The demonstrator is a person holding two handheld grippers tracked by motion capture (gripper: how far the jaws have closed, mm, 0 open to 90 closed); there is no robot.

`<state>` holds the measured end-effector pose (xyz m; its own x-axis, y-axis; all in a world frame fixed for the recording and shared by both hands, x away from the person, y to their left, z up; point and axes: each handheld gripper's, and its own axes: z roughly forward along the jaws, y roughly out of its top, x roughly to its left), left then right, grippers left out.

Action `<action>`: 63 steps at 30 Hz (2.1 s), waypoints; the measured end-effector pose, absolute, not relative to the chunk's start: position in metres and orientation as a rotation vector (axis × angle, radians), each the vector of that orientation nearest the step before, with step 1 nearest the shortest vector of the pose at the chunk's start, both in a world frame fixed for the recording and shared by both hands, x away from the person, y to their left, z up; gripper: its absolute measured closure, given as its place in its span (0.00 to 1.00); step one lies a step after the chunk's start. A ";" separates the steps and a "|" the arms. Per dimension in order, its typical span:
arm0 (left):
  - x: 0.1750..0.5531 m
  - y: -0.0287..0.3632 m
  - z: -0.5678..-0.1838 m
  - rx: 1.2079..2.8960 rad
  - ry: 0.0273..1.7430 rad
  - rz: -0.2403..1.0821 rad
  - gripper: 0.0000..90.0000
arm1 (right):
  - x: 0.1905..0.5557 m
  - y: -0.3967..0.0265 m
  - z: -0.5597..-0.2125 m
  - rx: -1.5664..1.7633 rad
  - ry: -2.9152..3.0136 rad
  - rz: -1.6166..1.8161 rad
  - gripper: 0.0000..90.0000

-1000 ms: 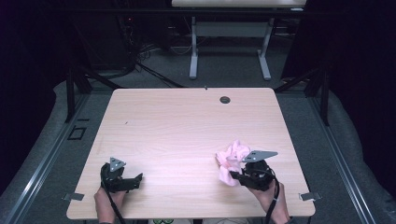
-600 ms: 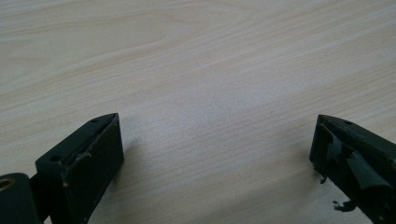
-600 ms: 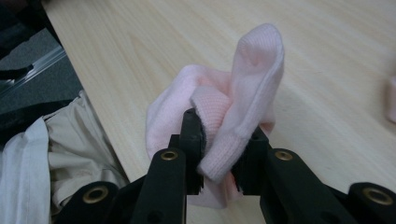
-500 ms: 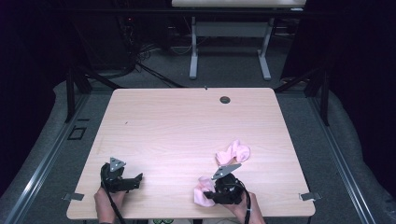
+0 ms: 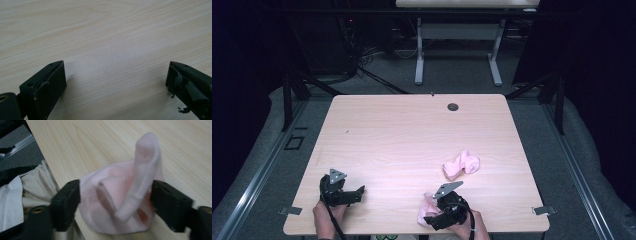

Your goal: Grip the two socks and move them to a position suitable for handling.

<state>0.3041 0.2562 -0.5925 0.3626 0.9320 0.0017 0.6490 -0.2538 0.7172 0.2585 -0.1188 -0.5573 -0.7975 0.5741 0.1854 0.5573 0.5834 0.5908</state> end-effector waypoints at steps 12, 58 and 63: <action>0.304 0.256 -0.592 1.997 1.368 0.578 0.03 | 0.264 -0.161 -0.536 1.039 2.694 1.176 0.00; 0.305 0.256 -0.592 1.999 1.364 0.579 0.03 | 0.392 -0.203 -0.565 1.252 2.509 0.883 0.90; 0.305 0.256 -0.592 1.998 1.366 0.579 0.03 | 0.392 -0.201 -0.565 1.270 2.489 0.909 0.93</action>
